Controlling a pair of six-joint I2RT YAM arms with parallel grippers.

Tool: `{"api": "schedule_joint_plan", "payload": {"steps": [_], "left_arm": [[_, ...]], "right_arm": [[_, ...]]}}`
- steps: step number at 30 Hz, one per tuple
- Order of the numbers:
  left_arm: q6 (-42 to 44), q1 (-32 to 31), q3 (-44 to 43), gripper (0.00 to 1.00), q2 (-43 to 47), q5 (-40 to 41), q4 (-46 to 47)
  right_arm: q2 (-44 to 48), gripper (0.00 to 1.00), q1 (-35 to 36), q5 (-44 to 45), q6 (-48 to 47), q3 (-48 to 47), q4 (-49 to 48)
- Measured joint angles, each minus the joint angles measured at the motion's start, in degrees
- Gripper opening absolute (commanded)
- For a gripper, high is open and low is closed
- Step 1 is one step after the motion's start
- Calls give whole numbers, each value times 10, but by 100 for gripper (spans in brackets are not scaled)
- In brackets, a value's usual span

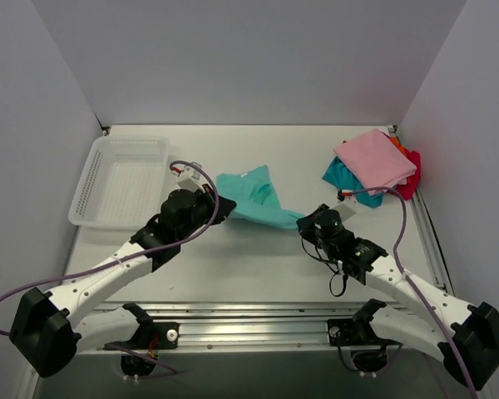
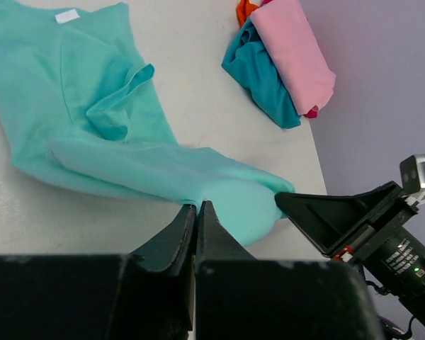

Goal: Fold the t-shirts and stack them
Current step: Fold the tshirt

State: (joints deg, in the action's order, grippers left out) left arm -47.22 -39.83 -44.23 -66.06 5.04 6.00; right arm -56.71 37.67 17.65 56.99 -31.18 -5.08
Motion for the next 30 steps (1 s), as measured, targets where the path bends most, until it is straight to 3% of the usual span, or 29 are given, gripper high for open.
{"api": "schedule_joint_plan", "payload": {"steps": [4, 10, 20, 26, 30], "left_arm": [[-2, -3, 1, 2, 25, 16, -52], [-9, -3, 3, 2, 25, 21, -96], [-37, -25, 7, 2, 106, 28, -189], [-63, -32, 20, 2, 186, 59, -249], [-70, -32, 26, 3, 193, 87, -278]], "right_arm": [[41, 0, 4, -2, -5, -20, 61], [24, 0, 4, -4, -25, -69, 102], [-23, 0, 15, -45, -45, -83, 100], [-61, 0, 40, -66, -48, -98, 78], [-106, 0, 41, -71, -56, -121, 61]]}}
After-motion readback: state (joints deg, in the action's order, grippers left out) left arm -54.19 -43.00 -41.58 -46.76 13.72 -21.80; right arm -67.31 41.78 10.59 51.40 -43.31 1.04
